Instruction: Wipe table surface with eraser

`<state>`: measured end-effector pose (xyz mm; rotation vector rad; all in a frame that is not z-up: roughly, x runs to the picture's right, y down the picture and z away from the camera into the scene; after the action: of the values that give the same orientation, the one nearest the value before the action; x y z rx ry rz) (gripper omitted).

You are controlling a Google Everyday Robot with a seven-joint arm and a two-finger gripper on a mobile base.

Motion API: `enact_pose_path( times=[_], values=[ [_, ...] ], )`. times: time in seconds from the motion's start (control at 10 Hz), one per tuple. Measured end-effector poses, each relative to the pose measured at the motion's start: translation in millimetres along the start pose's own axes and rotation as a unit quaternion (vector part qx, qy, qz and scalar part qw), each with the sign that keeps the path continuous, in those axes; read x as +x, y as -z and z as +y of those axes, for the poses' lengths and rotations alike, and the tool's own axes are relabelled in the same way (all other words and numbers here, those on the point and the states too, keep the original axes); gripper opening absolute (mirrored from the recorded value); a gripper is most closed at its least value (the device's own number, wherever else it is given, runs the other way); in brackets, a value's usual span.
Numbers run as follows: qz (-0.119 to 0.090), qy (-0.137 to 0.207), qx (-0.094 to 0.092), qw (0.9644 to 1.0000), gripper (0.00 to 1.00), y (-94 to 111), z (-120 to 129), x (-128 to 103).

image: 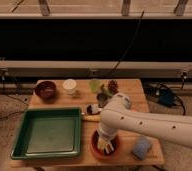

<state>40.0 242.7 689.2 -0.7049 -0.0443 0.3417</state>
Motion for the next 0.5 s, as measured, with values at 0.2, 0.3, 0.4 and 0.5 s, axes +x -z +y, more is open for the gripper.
enact_pose_path(
  times=[0.2,0.3,0.4,0.5],
  values=[
    [0.000,-0.001,0.000,1.0000,0.65,-0.4,0.3,0.3],
    [0.003,-0.007,0.000,1.0000,0.65,-1.6,1.2,1.8],
    [0.010,-0.025,-0.001,0.9996,0.65,-7.6,3.0,3.6],
    [0.015,-0.044,0.001,0.9989,0.65,-12.5,2.1,4.3]
  ],
)
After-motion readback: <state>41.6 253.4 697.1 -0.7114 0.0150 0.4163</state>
